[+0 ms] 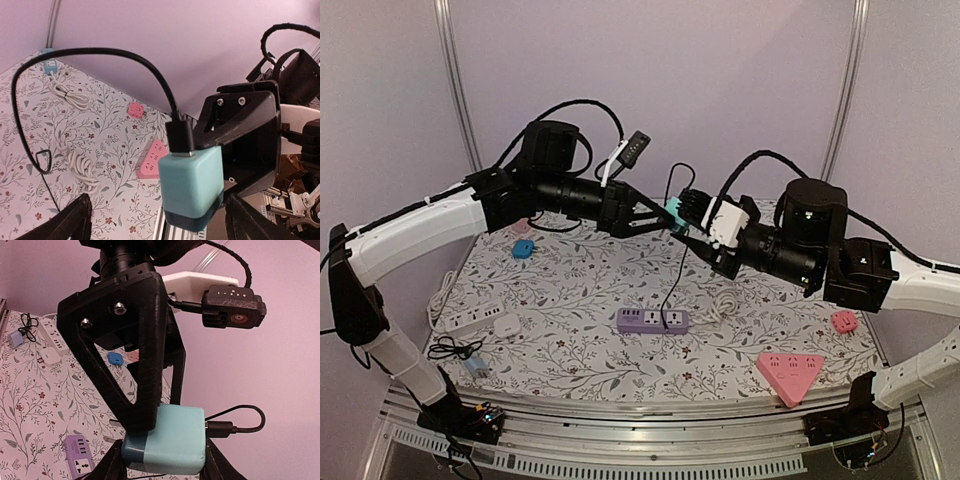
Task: Insert the plug
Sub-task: Adjust the plug.
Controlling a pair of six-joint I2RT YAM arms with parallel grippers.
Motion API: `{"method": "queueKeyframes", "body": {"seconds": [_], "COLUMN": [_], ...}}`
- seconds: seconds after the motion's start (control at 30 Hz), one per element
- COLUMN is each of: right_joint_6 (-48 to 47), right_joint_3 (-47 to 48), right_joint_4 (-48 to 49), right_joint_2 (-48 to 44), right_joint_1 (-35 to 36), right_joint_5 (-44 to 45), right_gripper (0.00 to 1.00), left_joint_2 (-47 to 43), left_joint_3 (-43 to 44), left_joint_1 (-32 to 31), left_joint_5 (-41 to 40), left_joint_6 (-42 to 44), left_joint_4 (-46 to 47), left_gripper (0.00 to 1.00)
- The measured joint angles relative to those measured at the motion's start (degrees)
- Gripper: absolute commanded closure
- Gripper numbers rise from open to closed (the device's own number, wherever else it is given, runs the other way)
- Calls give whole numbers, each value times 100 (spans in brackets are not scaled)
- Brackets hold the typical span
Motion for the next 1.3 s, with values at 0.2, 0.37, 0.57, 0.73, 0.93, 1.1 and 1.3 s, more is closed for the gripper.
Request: {"method": "queueKeyframes", "body": {"seconds": [0.2, 0.37, 0.57, 0.73, 0.93, 1.1, 1.3], "right_joint_6": [-455, -673, -863, -1054, -723, 664, 2334], "right_joint_3": [-2, -15, -48, -52, -59, 334, 1357], "right_joint_4": [223, 289, 269, 262, 247, -557, -1309], "right_joint_2": [0, 0, -13, -11, -11, -190, 26], "right_joint_1": [0, -9, -33, -37, -87, -903, -1543], "right_joint_5": [-487, -721, -734, -702, -619, -1808, -3554], "right_gripper": [100, 100, 100, 96, 2, 1, 8], "left_joint_2": [0, 0, -11, -22, -131, -599, -881], "left_joint_3": [-55, -96, -96, -96, -138, -507, -874], "left_joint_1": [-42, -63, -92, -79, -111, -149, -155], "left_joint_5": [315, 516, 785, 820, 603, -52, -374], "left_joint_6": [-212, -396, -640, -800, -437, 564, 1071], "left_joint_4": [393, 612, 772, 769, 612, 214, 372], "left_gripper": [21, 48, 97, 100, 100, 100, 100]}}
